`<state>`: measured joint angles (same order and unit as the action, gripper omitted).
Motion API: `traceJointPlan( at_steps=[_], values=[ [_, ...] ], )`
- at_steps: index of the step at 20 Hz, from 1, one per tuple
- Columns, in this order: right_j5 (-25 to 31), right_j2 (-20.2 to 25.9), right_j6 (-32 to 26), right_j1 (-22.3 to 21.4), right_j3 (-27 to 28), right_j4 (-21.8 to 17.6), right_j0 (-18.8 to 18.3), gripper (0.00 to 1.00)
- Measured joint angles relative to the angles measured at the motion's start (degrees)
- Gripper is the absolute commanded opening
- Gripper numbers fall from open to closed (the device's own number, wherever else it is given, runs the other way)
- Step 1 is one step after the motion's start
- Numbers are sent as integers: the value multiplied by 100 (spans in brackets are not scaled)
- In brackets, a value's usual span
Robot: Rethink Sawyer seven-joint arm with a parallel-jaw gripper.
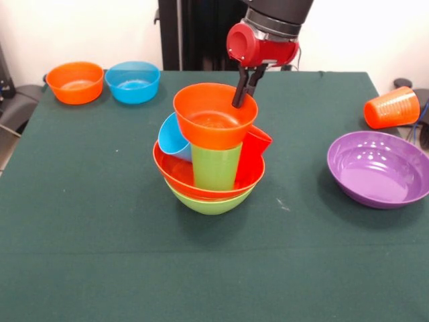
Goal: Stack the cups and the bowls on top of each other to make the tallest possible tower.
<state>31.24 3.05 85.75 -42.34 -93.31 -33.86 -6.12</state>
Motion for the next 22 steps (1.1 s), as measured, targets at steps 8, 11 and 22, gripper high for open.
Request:
traceJointPlan(
  at_steps=[8, 11, 22],
  values=[
    [0, -5, 49, 0, 9, 13, 23, 0],
    [0, -5, 49, 24, 20, 18, 23, 0],
    [-81, -6, 49, 158, 160, 18, 8, 0]
  ],
)
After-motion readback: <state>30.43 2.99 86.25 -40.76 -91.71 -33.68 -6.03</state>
